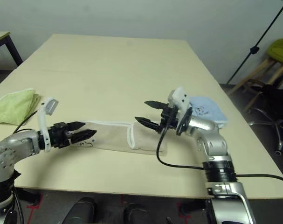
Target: Fold the towel and set it aside.
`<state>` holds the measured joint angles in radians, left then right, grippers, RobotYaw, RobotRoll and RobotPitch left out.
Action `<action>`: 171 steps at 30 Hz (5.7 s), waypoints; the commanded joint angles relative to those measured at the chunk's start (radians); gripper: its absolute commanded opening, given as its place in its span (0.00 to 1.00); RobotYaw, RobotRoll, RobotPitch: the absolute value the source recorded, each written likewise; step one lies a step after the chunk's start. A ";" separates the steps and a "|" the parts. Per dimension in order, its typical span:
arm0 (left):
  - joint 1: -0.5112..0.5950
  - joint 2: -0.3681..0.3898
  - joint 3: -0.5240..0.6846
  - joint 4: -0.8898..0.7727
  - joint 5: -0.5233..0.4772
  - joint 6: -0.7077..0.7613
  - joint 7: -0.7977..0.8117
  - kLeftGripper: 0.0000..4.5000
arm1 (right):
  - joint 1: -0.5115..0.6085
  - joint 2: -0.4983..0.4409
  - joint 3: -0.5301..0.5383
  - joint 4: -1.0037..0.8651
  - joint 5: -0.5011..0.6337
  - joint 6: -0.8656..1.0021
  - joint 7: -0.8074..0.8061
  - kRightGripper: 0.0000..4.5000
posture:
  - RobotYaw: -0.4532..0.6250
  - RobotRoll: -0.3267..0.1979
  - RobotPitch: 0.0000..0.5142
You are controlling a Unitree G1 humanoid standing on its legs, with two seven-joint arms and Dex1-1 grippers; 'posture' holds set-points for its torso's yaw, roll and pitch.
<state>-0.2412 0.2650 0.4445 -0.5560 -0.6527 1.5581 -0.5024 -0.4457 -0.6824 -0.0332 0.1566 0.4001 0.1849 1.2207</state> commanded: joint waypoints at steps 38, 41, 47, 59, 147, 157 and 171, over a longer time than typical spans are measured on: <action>0.174 -0.210 0.206 0.227 -0.676 0.056 0.912 1.00 | 0.221 -0.224 -0.179 -0.191 0.122 0.037 0.110 1.00 | 0.47 0.62 0.25; 0.206 -0.157 0.152 0.238 -0.870 -0.030 1.031 1.00 | 0.207 -0.222 -0.174 -0.190 0.122 0.045 0.106 1.00 | 0.47 0.62 0.24; 0.291 0.097 -0.050 0.252 -1.295 -0.383 1.240 1.00 | 0.204 -0.215 -0.168 -0.203 0.122 0.059 0.094 1.00 | 0.47 0.62 0.24; 0.357 0.301 -0.100 0.199 -1.320 -0.518 0.901 1.00 | 0.209 -0.212 -0.165 -0.216 0.124 0.080 0.092 1.00 | 0.48 0.62 0.24; 0.358 0.165 -0.359 0.141 -1.320 -0.833 1.310 0.00 | 0.290 -0.330 -0.227 -0.276 0.184 0.165 0.175 1.00 | 0.48 0.62 0.24; 0.336 0.196 -0.250 0.092 -1.302 -0.924 1.207 0.00 | 0.300 -0.320 -0.220 -0.273 0.182 0.159 0.164 1.00 | 0.49 0.62 0.23; 0.427 0.237 -0.186 0.025 -1.320 -0.937 1.110 0.00 | 0.272 -0.316 -0.195 -0.235 0.165 0.151 0.181 1.00 | 0.51 0.62 0.23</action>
<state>0.1684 0.4954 0.2619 -0.5072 -1.9626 0.5987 0.6238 -0.1740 -0.9951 -0.2442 -0.0829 0.5739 0.3441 1.3908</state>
